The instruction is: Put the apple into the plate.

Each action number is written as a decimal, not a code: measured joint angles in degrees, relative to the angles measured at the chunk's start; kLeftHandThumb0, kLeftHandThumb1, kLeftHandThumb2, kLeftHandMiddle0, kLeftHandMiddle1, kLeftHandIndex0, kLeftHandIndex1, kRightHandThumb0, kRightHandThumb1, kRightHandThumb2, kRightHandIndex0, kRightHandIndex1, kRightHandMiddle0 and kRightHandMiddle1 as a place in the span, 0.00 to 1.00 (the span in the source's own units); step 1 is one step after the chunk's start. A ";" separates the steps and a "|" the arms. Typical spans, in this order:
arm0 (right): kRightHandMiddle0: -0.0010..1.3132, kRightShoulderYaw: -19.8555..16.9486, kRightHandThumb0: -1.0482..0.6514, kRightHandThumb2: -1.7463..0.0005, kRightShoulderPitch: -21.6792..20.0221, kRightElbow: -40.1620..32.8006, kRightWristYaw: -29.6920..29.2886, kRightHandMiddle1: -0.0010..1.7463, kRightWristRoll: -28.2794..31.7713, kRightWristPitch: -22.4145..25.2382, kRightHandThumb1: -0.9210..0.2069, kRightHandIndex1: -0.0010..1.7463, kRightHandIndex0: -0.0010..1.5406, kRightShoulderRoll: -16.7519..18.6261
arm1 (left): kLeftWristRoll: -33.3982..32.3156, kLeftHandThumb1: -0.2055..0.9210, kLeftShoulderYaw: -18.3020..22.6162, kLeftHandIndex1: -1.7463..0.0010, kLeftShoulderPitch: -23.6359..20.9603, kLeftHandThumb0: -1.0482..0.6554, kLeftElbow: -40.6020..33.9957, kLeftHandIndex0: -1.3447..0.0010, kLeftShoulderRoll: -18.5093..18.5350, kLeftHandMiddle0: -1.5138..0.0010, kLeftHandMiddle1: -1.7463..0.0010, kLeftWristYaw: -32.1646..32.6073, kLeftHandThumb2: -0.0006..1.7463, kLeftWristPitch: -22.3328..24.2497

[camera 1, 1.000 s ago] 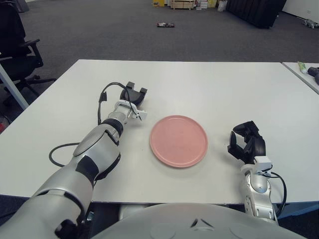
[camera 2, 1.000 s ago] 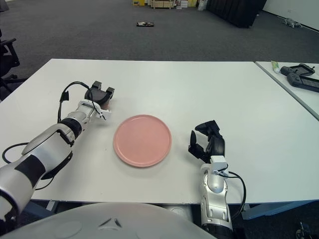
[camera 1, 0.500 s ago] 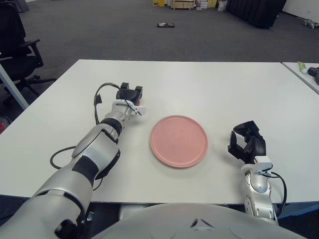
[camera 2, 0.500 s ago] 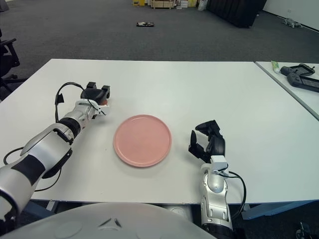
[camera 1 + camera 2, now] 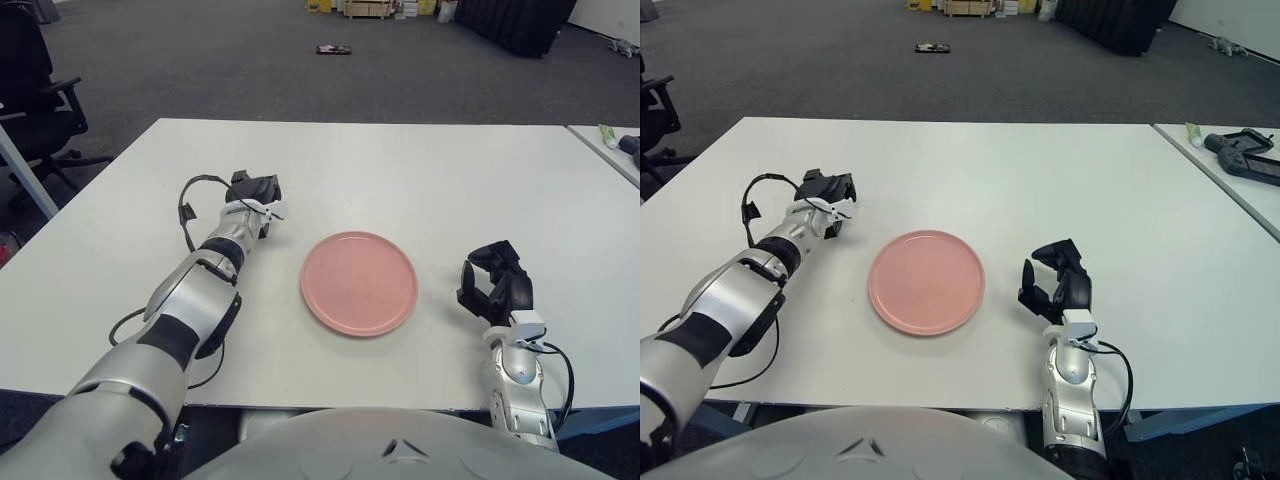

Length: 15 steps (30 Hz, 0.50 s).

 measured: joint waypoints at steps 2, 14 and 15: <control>0.31 -0.03 0.38 0.42 -0.06 0.29 -0.03 1.00 -0.03 0.00 0.31 0.79 0.41 0.00 | -0.45 0.09 0.56 0.00 0.00 0.62 0.00 0.46 0.04 0.33 0.19 0.32 0.96 -0.22; 0.32 -0.17 0.38 0.41 -0.57 1.59 -0.06 1.00 -0.10 -0.11 0.32 0.79 0.41 -0.02 | -1.03 0.13 2.70 0.00 -1.65 0.62 -2.22 0.48 2.66 0.36 0.15 6.74 0.95 -5.04; 0.33 -0.17 0.38 0.41 -0.69 1.72 -0.04 1.00 -0.10 -0.16 0.33 0.79 0.41 -0.02 | -0.98 0.13 2.71 0.00 -2.05 0.62 -2.38 0.48 2.92 0.37 0.15 7.36 0.95 -5.36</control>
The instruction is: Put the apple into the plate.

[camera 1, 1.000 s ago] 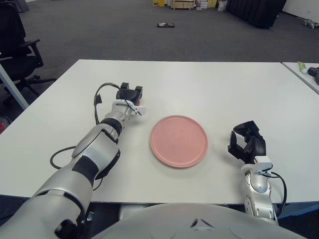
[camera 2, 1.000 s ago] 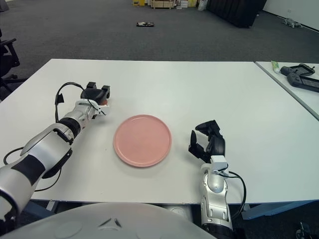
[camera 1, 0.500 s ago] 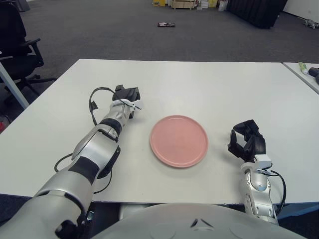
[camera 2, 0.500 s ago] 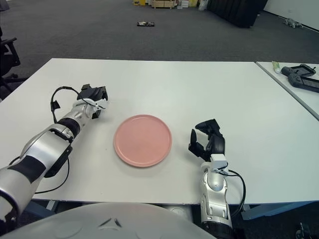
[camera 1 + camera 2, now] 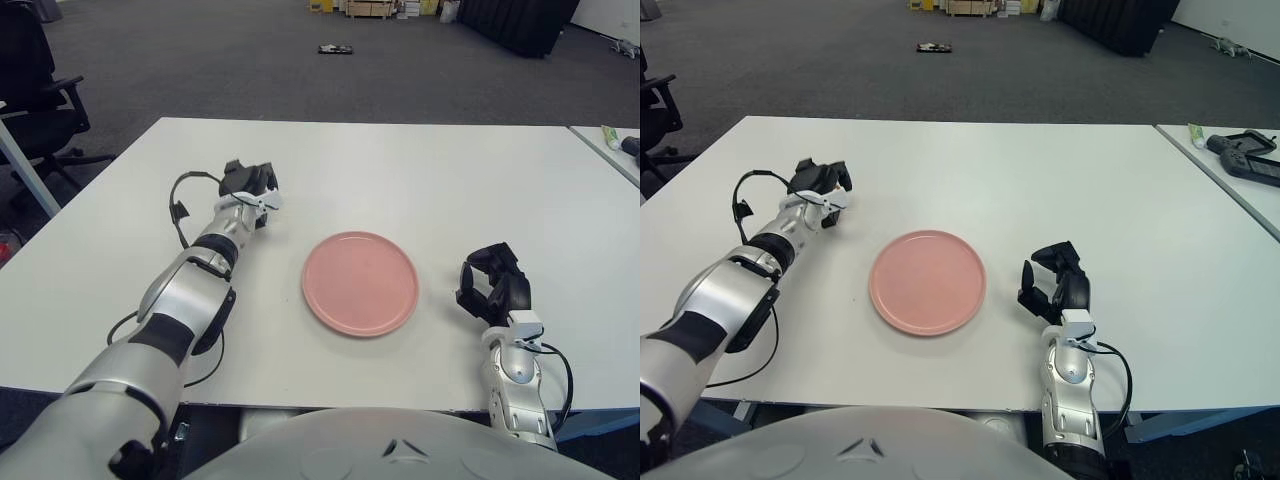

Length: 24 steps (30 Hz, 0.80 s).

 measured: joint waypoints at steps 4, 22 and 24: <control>0.33 -0.01 0.38 0.40 -0.28 0.22 0.02 1.00 0.00 -0.58 0.34 0.79 0.41 0.00 | -0.02 0.13 0.17 0.00 -1.02 0.62 -0.68 0.48 0.61 0.37 0.15 2.36 0.94 -1.33; 0.34 -0.13 0.37 0.40 -1.27 0.91 -0.08 1.00 -0.05 -0.97 0.35 0.80 0.41 0.00 | -2.83 0.16 3.93 0.00 1.34 0.62 -14.71 0.52 1.20 0.39 0.09 8.22 0.94 -10.29; 0.34 -0.14 0.37 0.40 -1.29 1.12 -0.08 1.00 -0.06 -0.97 0.34 0.80 0.41 0.00 | -3.40 0.17 4.57 0.00 3.10 0.62 -19.48 0.53 1.31 0.39 0.09 7.70 0.94 -10.45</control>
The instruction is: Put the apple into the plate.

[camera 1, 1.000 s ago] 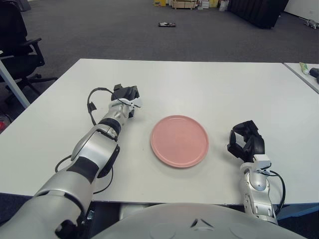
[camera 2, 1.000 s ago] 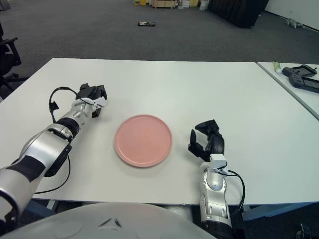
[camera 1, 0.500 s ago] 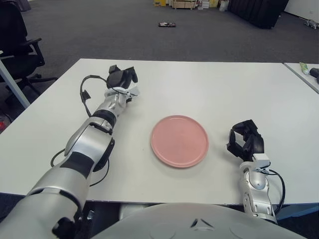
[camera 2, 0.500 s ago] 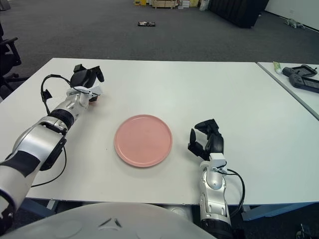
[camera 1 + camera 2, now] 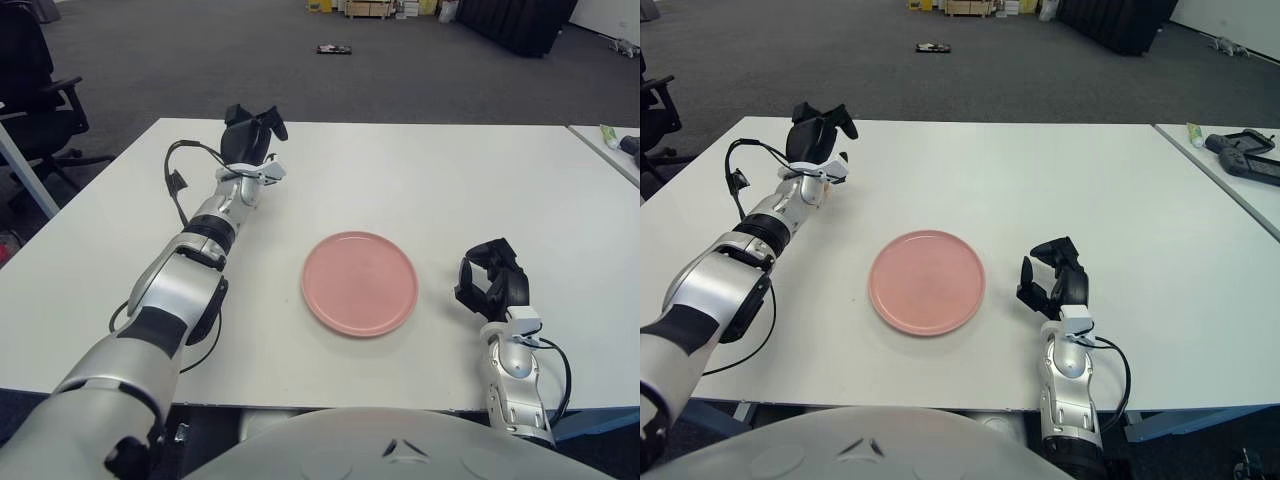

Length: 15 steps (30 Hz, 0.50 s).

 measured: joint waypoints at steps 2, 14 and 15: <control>0.33 -0.04 0.37 0.40 -0.02 0.32 0.00 1.00 0.00 -0.02 0.34 0.80 0.41 -0.01 | -0.46 0.17 0.52 0.00 1.72 0.62 -4.42 0.53 0.11 0.39 0.10 -1.04 0.94 -0.03; 0.33 -0.21 0.38 0.40 -0.52 2.80 0.02 1.00 -0.05 -1.62 0.34 0.80 0.40 -0.13 | -3.01 0.18 4.59 0.00 9.07 0.61 -18.58 0.54 1.15 0.39 0.11 -6.86 0.93 -0.04; 0.33 -0.22 0.38 0.40 -0.54 3.08 0.03 1.00 -0.05 -1.88 0.34 0.80 0.40 -0.14 | -3.01 0.18 4.75 0.00 9.38 0.61 -18.85 0.54 1.18 0.39 0.10 -6.98 0.93 -0.04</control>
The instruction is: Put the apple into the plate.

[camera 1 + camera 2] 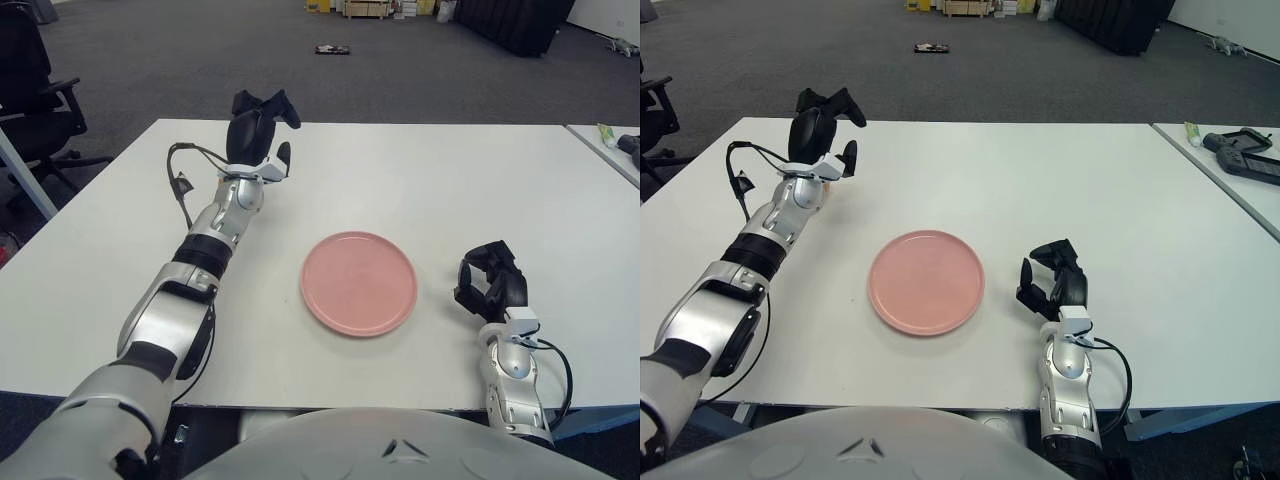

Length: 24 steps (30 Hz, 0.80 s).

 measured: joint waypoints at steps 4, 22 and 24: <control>0.33 -0.02 0.37 0.40 -0.15 1.56 0.17 1.00 0.04 -1.56 0.34 0.80 0.41 -0.03 | 0.00 0.17 0.41 0.00 0.31 0.61 1.08 0.53 0.05 0.39 0.09 -0.25 0.94 -0.56; 0.31 -0.70 0.38 0.43 -0.93 3.60 -1.84 1.00 1.10 -1.79 0.31 0.78 0.41 0.28 | 0.03 0.70 0.79 0.08 -10.52 0.40 25.99 0.92 2.77 0.80 0.19 -1.86 0.52 -2.97; 0.31 -0.69 0.38 0.43 -1.02 3.60 -2.18 1.00 1.11 -1.64 0.30 0.78 0.41 0.31 | -0.16 0.76 0.96 0.23 -11.96 0.29 27.93 0.97 3.31 0.92 0.29 -2.26 0.51 -2.77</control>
